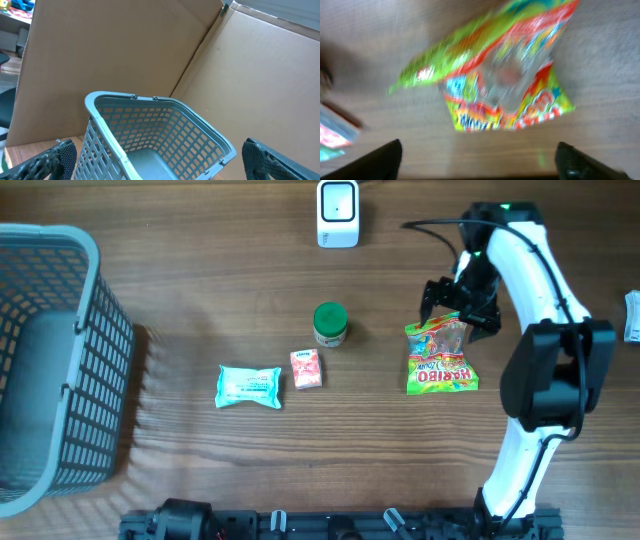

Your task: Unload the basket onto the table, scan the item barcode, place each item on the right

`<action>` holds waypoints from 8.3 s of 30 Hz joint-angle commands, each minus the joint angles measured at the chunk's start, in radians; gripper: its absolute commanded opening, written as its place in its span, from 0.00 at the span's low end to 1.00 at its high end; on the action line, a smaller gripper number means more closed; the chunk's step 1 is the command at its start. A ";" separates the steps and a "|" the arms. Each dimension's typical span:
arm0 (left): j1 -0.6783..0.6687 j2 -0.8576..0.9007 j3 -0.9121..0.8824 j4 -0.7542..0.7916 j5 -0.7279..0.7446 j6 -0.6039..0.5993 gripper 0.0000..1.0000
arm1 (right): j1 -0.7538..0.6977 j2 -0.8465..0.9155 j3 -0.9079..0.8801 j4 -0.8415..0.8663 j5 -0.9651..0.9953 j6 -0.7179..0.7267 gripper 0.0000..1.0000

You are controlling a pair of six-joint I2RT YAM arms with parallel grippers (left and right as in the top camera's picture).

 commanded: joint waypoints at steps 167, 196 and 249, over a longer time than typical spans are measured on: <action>-0.005 -0.002 -0.001 0.002 -0.002 0.010 1.00 | 0.016 -0.285 0.136 0.829 0.251 0.839 0.05; -0.005 -0.002 -0.001 0.002 -0.002 0.010 1.00 | -0.045 -0.221 0.137 0.027 -0.259 1.010 0.99; -0.005 -0.002 -0.001 0.002 -0.002 0.010 1.00 | 0.411 0.244 0.135 0.278 -0.162 0.715 0.41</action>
